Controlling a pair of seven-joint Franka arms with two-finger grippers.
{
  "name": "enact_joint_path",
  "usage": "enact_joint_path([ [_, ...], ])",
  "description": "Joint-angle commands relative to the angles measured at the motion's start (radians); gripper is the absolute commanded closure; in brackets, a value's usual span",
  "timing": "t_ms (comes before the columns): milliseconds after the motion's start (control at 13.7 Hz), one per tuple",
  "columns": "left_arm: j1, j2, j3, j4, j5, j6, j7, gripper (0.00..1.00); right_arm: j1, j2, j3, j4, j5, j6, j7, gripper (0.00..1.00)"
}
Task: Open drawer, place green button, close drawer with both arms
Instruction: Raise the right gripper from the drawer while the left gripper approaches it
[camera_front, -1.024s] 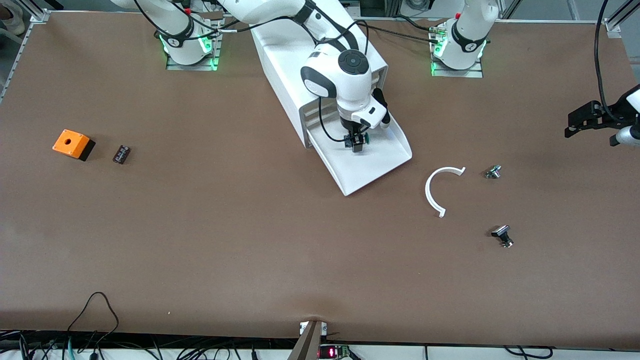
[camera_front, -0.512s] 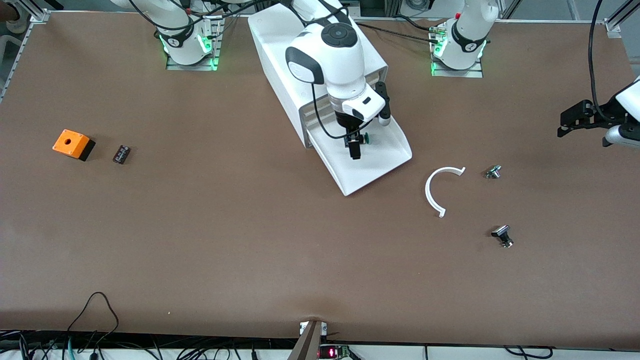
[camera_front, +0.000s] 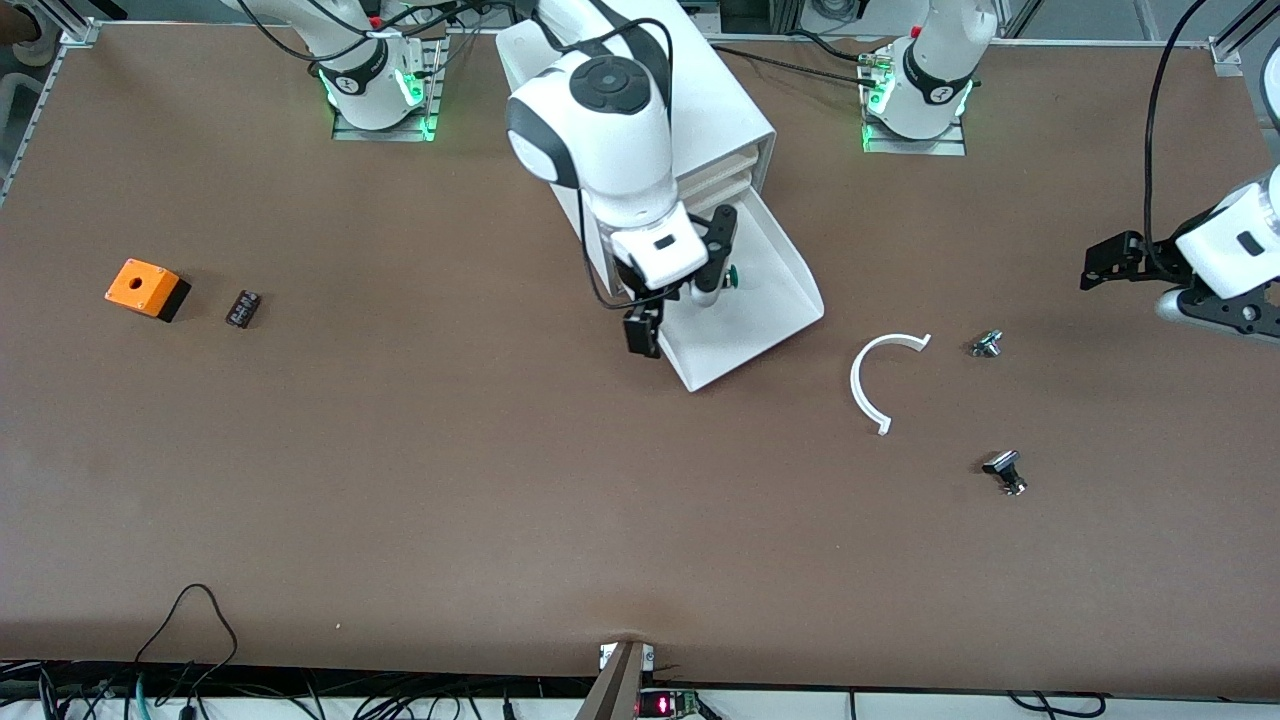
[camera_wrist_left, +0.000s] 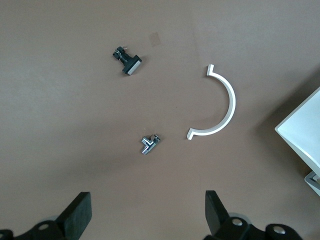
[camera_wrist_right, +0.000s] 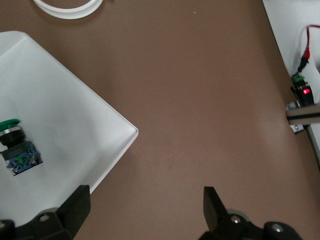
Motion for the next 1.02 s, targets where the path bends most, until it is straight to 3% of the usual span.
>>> enact_joint_path([
  [0, -0.002, 0.003, 0.004, -0.004, 0.028, -0.005, 0.001, 0.00, -0.068, -0.007, 0.010, -0.001, 0.013, -0.027, 0.121, 0.00],
  [293, -0.006, 0.006, 0.002, -0.004, 0.017, 0.006, -0.023, 0.00, -0.160, -0.004, 0.012, -0.021, 0.021, -0.075, 0.146, 0.00],
  [659, -0.091, 0.036, 0.001, -0.009, -0.014, 0.021, -0.339, 0.00, -0.222, -0.009, 0.006, -0.096, 0.021, -0.103, 0.241, 0.00],
  [878, -0.168, 0.046, 0.001, -0.114, -0.050, 0.151, -0.508, 0.00, -0.225, -0.010, 0.004, -0.127, 0.021, -0.112, 0.400, 0.00],
  [951, -0.183, 0.049, 0.001, -0.160, -0.073, 0.208, -0.558, 0.00, -0.226, -0.010, -0.025, -0.136, 0.022, -0.115, 0.455, 0.00],
])
